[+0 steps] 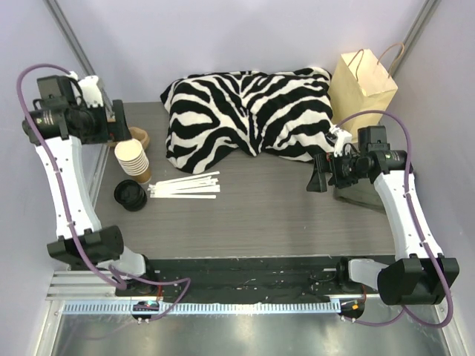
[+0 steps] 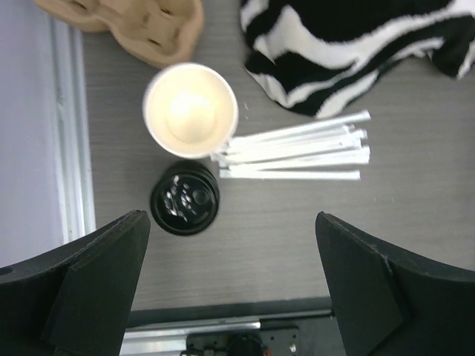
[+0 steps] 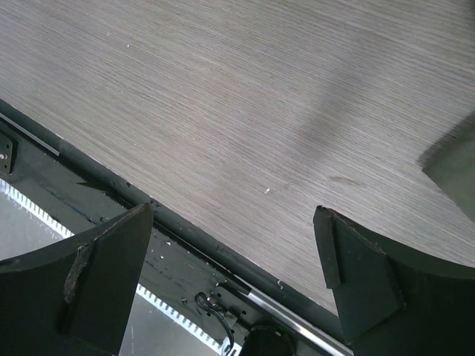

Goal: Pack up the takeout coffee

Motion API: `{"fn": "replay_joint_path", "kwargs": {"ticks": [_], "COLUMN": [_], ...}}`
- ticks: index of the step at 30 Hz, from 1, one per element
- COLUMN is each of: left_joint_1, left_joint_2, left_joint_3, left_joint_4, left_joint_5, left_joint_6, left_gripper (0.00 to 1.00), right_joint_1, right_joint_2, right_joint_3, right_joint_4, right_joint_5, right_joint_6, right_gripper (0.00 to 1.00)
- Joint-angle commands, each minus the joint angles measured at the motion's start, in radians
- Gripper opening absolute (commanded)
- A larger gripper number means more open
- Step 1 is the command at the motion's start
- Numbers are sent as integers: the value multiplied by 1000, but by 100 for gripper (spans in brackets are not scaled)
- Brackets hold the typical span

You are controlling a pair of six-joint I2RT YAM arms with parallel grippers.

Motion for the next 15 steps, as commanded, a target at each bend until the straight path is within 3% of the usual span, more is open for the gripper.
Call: {"fn": "replay_joint_path", "kwargs": {"ticks": [1,9,13,14,15], "left_joint_1": [84,112,112,112,113], "left_joint_2": [122,248,271,281,291], "left_joint_3": [144,204,166,161,160], "left_joint_4": [-179,-169,-143,-143,-143], "left_joint_5": [37,-12,-42,-47,-56], "left_joint_6": [10,60,60,62,64], "left_gripper": [100,96,79,68,63], "right_joint_1": [47,58,60,58,60], "right_joint_2": [-2,21,23,21,21], "right_joint_3": [-21,-11,-14,-15,-18], "right_joint_4": [71,82,85,84,85], "right_joint_5": [37,43,39,37,39], "right_joint_6": [55,65,66,66,66], "right_gripper": [100,100,100,100,100]}}
